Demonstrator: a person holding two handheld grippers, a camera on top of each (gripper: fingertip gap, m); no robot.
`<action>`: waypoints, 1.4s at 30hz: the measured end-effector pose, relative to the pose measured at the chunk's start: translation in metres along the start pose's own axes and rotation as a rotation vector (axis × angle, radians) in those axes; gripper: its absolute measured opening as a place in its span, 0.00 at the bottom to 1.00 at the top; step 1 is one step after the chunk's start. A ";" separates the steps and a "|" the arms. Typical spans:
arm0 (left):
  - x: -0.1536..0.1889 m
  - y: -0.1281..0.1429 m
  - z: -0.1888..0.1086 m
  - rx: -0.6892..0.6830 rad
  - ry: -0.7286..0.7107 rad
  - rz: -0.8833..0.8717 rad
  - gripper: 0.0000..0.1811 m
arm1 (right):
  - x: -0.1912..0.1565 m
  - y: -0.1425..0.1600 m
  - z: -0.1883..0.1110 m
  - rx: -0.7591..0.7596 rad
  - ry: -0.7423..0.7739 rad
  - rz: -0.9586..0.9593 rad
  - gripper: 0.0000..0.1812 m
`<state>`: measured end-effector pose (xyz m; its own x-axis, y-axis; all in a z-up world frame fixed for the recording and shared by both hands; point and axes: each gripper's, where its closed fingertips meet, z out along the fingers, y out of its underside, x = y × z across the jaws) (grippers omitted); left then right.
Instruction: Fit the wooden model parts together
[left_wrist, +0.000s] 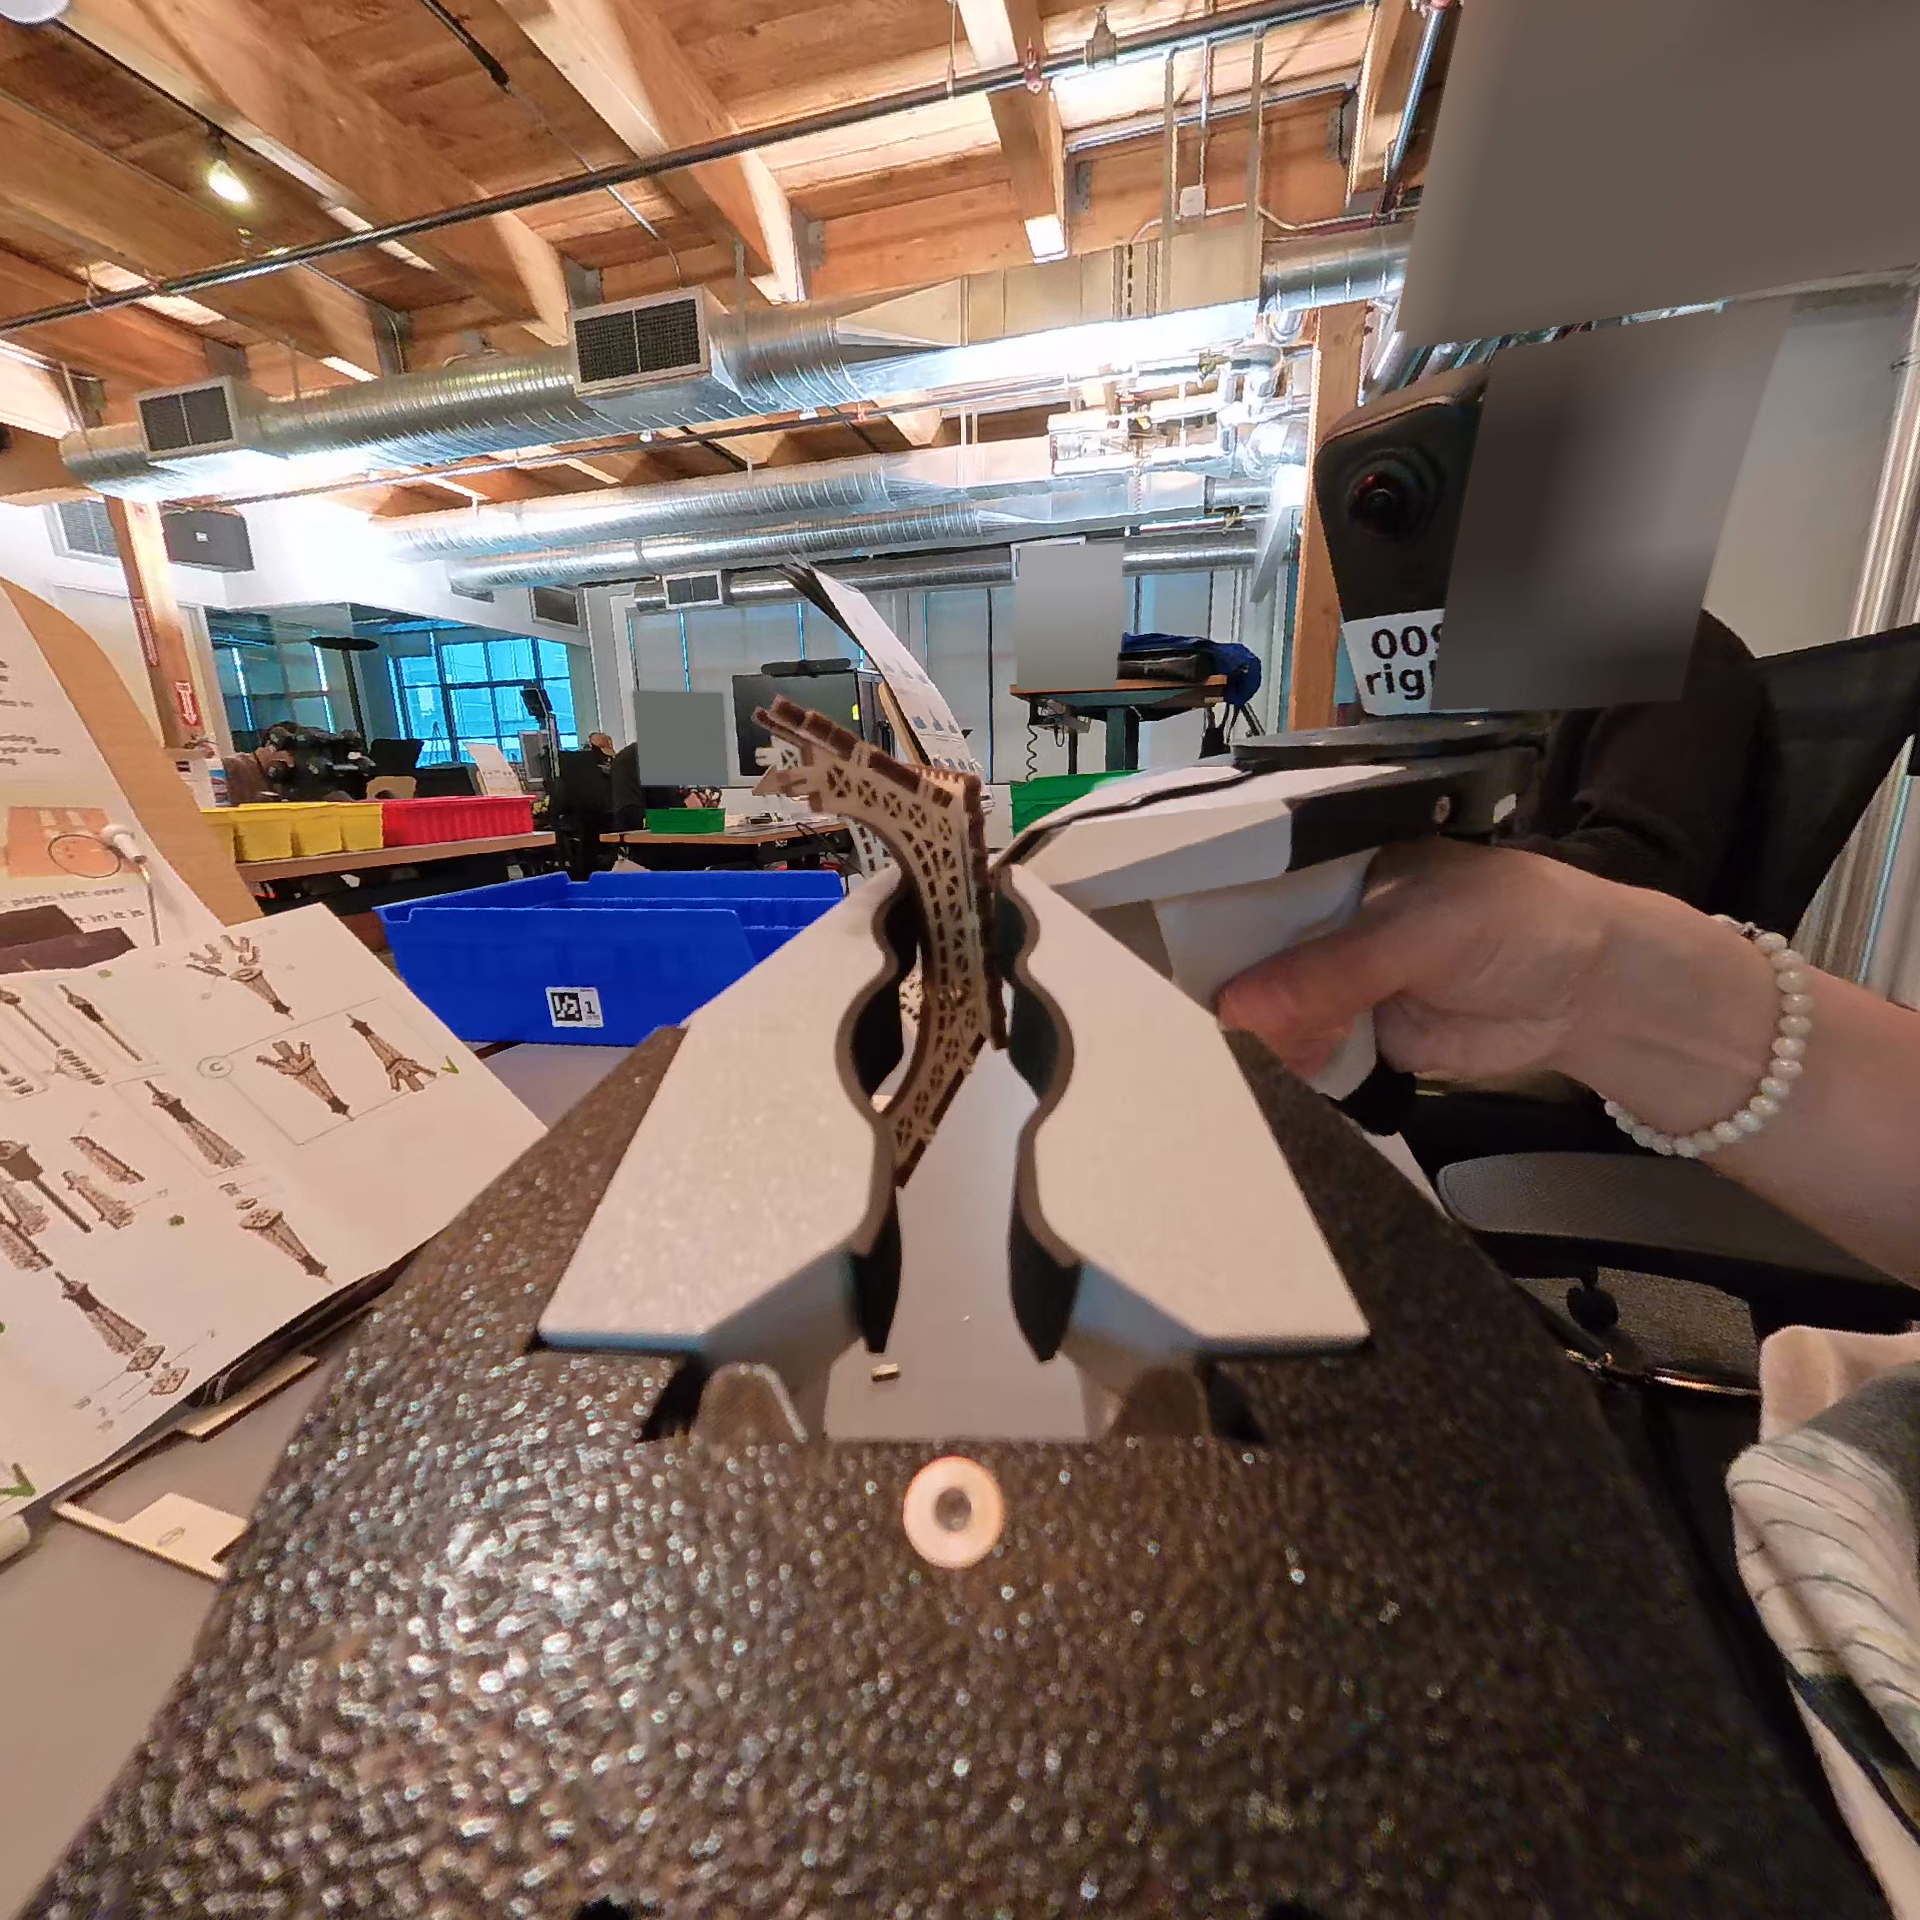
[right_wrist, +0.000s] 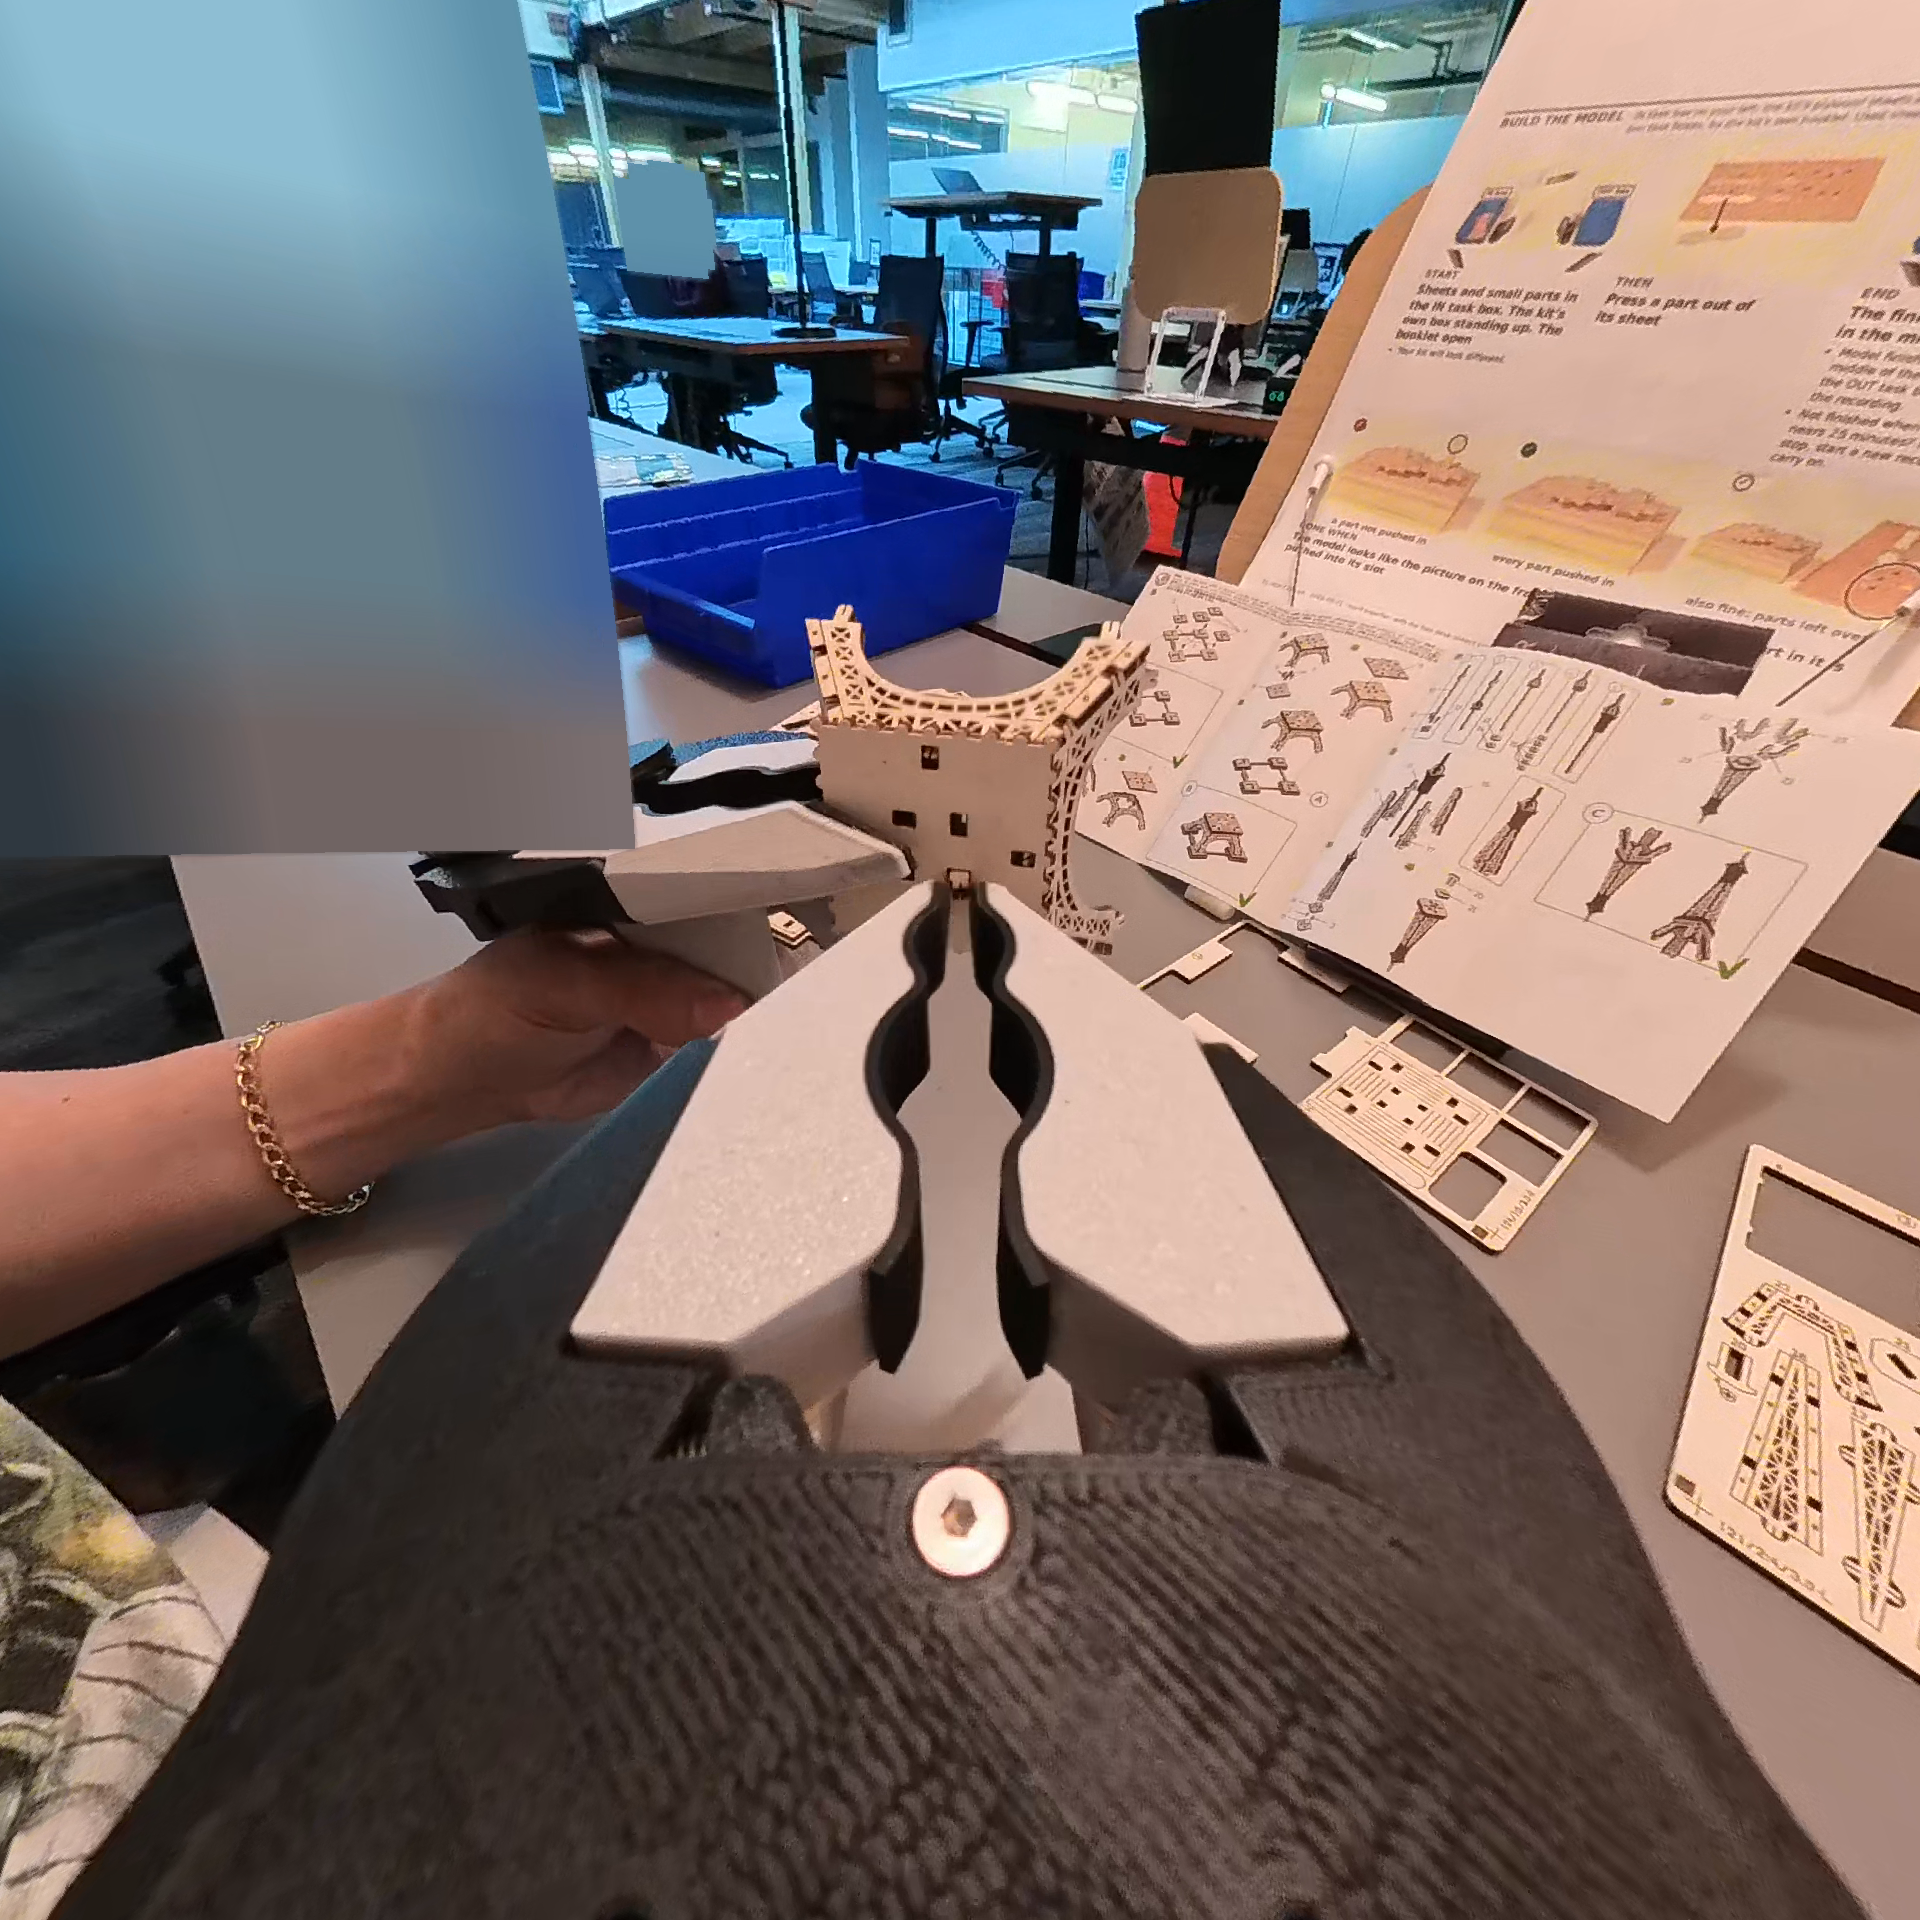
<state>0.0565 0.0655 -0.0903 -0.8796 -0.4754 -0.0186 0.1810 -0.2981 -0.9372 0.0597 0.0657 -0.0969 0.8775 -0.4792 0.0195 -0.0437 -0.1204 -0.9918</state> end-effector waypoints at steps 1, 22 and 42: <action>0.001 0.001 0.000 -0.004 0.001 0.004 0.06 | 0.000 -0.001 0.000 0.007 0.003 0.000 0.00; -0.001 0.000 0.000 -0.007 -0.020 0.034 0.06 | -0.001 0.000 0.003 0.006 0.016 -0.011 0.01; -0.002 0.007 0.000 -0.055 -0.041 0.049 0.06 | 0.002 0.007 0.005 0.034 0.035 0.027 0.01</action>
<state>0.0598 0.0644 -0.0967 -0.8513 -0.5220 -0.0522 0.1981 -0.2277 -0.9534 0.0633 0.0679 -0.1045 0.8589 -0.5122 -0.0036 -0.0504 -0.0776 -0.9957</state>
